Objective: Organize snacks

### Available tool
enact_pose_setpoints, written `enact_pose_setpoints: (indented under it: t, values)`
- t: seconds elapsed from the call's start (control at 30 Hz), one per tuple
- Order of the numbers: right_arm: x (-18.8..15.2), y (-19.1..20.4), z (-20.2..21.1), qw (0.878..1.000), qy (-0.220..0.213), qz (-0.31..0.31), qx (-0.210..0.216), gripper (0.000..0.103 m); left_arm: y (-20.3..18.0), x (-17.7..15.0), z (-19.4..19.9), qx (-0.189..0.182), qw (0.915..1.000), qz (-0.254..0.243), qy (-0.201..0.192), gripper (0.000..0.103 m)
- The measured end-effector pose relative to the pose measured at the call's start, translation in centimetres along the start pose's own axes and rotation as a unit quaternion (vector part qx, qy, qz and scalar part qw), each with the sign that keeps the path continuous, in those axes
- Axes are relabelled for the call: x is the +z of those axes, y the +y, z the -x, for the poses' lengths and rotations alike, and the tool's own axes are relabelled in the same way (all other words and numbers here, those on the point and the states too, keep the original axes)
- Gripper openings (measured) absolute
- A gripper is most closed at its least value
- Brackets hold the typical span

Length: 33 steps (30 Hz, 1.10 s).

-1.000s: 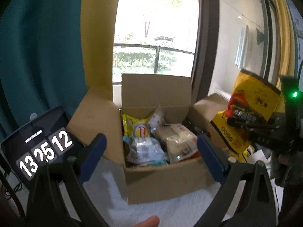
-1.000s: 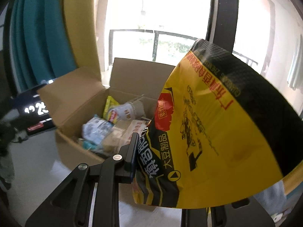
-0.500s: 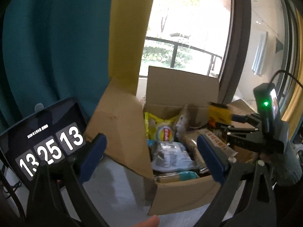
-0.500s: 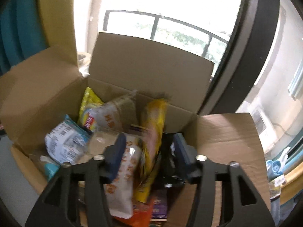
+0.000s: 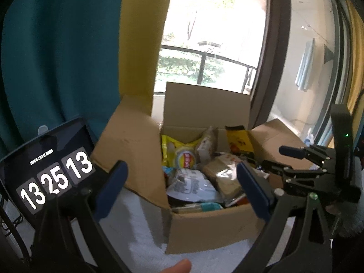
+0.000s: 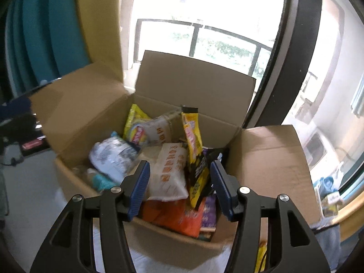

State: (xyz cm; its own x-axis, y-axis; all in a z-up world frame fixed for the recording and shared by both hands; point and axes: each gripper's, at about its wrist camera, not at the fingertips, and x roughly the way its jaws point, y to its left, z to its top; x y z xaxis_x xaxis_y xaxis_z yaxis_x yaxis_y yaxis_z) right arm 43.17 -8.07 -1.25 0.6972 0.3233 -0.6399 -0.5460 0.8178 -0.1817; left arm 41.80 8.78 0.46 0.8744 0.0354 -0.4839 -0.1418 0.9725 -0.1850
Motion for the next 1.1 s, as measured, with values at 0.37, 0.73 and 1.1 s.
enact_pose_setpoints:
  t: [0.37,0.73,1.1]
  values:
    - [-2.7,1.9,6.0,0.999,-0.024,-0.027,0.014,0.058,-1.5,-1.6,4.4,-0.001,0.9999,0.004,-0.015,0.097]
    - [-5.3,3.7,11.5,0.998,-0.054,-0.026,0.013,0.058,-2.7,-3.5,10.3,0.022,0.9989,-0.007,-0.040,0.097]
    - [-9.4,5.6,17.1,0.996,-0.078,-0.028,0.024,0.058,-4.7,-7.2,16.3,0.028,0.9955,-0.040,-0.081,0.097]
